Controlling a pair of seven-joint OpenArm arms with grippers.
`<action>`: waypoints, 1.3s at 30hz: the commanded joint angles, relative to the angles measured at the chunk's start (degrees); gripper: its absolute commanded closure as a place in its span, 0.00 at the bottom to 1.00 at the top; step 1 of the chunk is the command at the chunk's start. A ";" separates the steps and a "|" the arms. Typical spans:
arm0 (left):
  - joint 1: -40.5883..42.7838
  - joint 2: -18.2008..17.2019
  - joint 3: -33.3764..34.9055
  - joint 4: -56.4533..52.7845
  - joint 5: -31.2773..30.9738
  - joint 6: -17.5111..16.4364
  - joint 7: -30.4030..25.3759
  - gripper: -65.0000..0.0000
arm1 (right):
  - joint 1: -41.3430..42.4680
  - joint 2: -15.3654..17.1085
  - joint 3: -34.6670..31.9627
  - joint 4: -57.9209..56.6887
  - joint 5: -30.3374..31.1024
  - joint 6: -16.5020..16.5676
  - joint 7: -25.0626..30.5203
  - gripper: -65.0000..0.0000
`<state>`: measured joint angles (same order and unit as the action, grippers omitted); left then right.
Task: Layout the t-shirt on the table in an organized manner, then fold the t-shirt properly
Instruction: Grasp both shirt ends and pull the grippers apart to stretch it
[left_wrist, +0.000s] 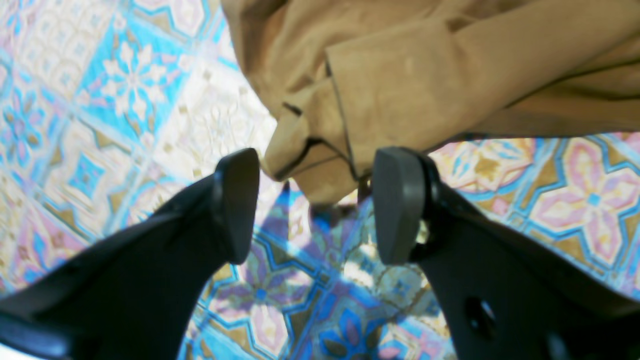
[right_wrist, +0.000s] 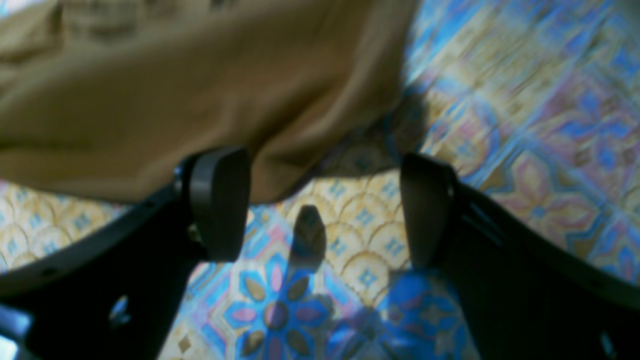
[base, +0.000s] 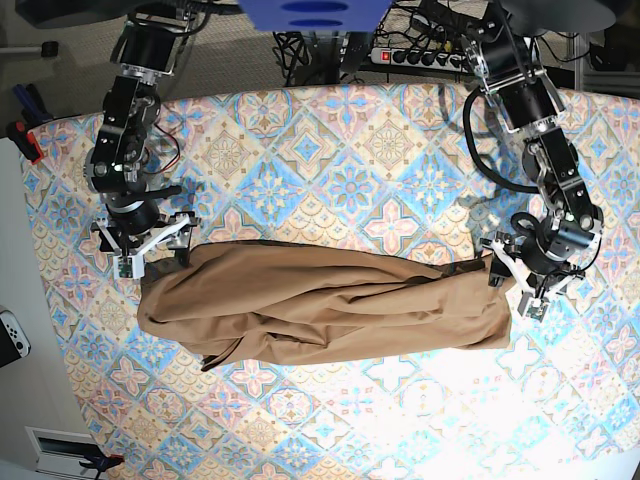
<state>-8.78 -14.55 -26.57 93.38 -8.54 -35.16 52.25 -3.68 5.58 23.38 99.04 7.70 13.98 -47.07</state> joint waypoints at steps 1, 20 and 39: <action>-0.32 -0.36 -0.11 1.61 -0.48 0.12 -0.78 0.48 | 1.35 0.17 0.23 -0.01 0.60 -0.13 2.01 0.32; 0.82 -0.71 -0.11 2.92 -0.04 0.12 -0.78 0.49 | 1.79 -1.06 0.32 -17.51 8.60 5.93 6.67 0.32; 1.96 -0.71 -0.11 2.92 0.05 0.12 -0.78 0.49 | 11.46 -0.97 -9.18 -26.82 8.60 6.55 10.37 0.77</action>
<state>-5.80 -14.59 -26.63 95.22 -7.73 -35.18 52.56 6.63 3.97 13.93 70.94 15.57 20.16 -38.00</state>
